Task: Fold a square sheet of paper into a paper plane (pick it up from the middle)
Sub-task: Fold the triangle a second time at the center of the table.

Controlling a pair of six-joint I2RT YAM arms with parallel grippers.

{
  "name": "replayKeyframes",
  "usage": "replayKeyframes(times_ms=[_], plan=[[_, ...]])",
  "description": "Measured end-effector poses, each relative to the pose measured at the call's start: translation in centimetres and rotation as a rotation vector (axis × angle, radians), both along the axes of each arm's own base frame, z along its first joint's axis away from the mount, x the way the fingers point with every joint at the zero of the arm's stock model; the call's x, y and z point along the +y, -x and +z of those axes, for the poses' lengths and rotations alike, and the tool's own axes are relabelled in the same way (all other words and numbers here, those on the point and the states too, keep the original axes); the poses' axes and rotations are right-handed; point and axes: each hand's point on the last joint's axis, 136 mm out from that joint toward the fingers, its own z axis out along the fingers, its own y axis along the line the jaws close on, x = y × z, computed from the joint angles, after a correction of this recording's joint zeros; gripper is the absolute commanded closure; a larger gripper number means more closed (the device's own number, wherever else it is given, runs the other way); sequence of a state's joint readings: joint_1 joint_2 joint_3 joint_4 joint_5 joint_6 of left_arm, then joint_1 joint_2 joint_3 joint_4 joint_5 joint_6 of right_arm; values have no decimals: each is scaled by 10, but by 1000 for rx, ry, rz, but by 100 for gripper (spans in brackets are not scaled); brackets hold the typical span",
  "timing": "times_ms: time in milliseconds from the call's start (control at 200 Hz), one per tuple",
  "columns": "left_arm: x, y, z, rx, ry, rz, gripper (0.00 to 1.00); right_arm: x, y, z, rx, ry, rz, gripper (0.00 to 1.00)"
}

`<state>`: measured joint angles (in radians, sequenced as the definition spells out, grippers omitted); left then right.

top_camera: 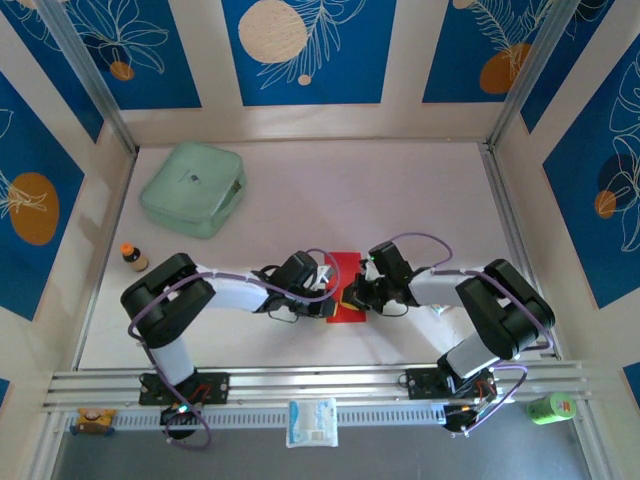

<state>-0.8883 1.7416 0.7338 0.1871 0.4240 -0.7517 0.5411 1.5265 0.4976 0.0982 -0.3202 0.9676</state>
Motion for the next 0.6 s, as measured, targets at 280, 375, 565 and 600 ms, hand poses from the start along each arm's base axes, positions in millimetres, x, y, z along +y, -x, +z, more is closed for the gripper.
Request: replayKeyframes(times_ms=[280, 375, 565, 600], plan=[[0, 0, 0, -1, 0, 0, 100, -27, -22, 1, -2, 55, -82, 99], [0, 0, 0, 0, 0, 0, 100, -41, -33, 1, -13, 83, -124, 99], [1, 0, 0, -2, 3, 0, 100, -68, -50, 3, -40, 117, -214, 99], [1, 0, -1, -2, 3, 0, 100, -72, -52, 6, -51, 115, -225, 98]])
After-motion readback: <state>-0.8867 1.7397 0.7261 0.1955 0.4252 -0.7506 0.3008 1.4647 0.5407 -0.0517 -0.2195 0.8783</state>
